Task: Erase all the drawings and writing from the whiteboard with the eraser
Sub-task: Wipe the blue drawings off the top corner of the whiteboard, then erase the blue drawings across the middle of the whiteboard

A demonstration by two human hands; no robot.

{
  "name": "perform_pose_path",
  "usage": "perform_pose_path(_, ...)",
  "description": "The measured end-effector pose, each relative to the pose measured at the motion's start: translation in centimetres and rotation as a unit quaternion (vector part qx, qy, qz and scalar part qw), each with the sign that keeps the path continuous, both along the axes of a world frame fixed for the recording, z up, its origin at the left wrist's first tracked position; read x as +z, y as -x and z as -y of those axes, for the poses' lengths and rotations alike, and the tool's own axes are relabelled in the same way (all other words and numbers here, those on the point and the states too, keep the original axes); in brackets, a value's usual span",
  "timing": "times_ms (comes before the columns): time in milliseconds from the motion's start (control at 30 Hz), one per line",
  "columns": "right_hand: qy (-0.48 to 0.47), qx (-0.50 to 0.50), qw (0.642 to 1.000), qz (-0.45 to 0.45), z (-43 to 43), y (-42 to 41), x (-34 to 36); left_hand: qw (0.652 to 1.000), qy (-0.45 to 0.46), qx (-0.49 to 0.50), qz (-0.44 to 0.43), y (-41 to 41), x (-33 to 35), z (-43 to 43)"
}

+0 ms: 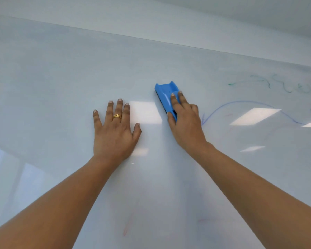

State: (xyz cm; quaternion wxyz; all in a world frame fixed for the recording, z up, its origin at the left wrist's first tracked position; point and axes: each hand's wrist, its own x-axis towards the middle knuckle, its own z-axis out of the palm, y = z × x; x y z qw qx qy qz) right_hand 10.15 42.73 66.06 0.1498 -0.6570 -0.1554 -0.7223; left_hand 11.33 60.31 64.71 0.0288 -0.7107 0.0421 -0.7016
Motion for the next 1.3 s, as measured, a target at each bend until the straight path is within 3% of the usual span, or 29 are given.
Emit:
perform_pose_path(167,0.027,-0.004,1.0,0.005,1.9,-0.2,-0.3,1.0,0.002,-0.007,-0.006,0.1,-0.3,-0.2)
perform_pose_path(633,-0.165,0.051,0.984,-0.053,7.7,-0.5,-1.1,0.996,-0.05,0.022,-0.066,0.6,-1.4,-1.6)
perform_pose_path(833,-0.118,0.078,0.989,-0.04,5.0,0.1,-3.7,0.99,-0.085,0.008,-0.11,2.0,-3.2,-3.7)
perform_pose_path(1000,-0.053,0.091,0.994,0.023,1.0,0.1,-6.3,0.986,-0.115,-0.017,-0.119,3.5,-5.6,-7.4)
perform_pose_path(1300,-0.013,0.098,0.994,0.042,-5.2,0.4,-10.3,0.99,-0.033,-0.043,-0.129,5.1,-10.0,-15.3)
